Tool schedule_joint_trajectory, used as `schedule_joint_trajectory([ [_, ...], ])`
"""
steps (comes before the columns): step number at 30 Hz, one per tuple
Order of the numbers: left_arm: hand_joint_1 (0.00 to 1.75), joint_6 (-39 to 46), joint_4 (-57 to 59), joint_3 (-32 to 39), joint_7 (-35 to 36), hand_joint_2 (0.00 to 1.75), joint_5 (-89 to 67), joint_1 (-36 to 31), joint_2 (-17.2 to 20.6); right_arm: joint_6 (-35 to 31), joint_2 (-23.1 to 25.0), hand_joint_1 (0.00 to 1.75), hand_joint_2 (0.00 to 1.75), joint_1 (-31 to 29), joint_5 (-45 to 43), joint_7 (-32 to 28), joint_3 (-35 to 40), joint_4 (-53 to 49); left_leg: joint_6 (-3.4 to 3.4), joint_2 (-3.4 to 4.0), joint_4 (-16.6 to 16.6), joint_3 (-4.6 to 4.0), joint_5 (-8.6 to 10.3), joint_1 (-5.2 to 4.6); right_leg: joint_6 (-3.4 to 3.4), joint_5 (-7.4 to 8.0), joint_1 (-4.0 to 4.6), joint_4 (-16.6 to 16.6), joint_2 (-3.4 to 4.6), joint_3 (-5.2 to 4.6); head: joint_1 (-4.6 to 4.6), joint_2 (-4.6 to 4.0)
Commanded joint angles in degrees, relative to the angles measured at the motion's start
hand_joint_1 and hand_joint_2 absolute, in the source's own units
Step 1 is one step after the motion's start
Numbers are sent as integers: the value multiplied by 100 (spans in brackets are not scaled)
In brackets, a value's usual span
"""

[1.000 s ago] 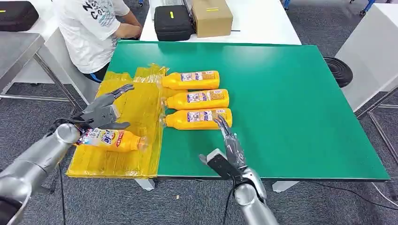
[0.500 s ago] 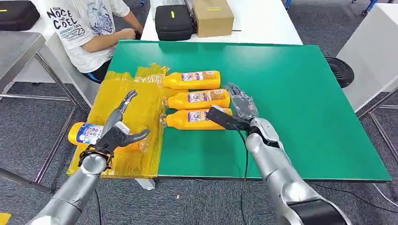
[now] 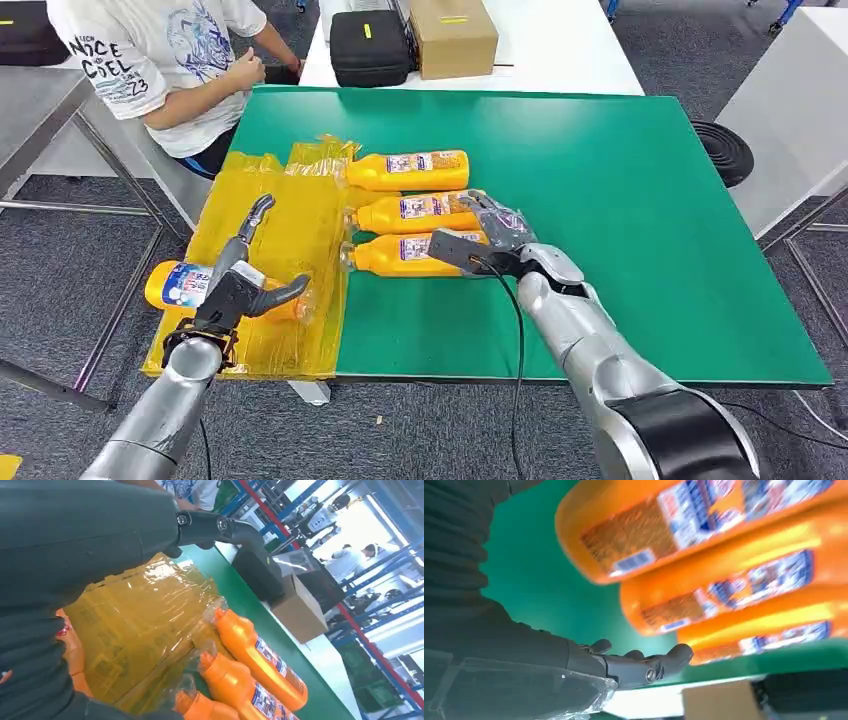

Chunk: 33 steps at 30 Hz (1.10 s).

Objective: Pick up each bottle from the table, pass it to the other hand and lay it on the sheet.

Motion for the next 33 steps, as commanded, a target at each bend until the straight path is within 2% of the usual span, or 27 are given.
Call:
schedule_joint_trajectory([
  [1,0,4,159,190,110,175,-77,-147,-149,210,151,0,175,-342,-81,-135,311,676,-1,6,2,28,-15,1,-16,-14,5,2,-2,27,-2,0],
  [19,0,-66,559,203,142,175,-90,-292,-202,250,-105,0,175,-368,-319,415,153,957,0,-2,3,28,-14,0,-15,-16,4,2,-11,29,-2,0],
  [33,0,-25,732,241,114,175,-52,-331,-188,404,-157,0,175,-384,-409,500,52,1081,0,-2,1,13,-6,-1,-9,-8,2,1,-8,12,-2,0],
])
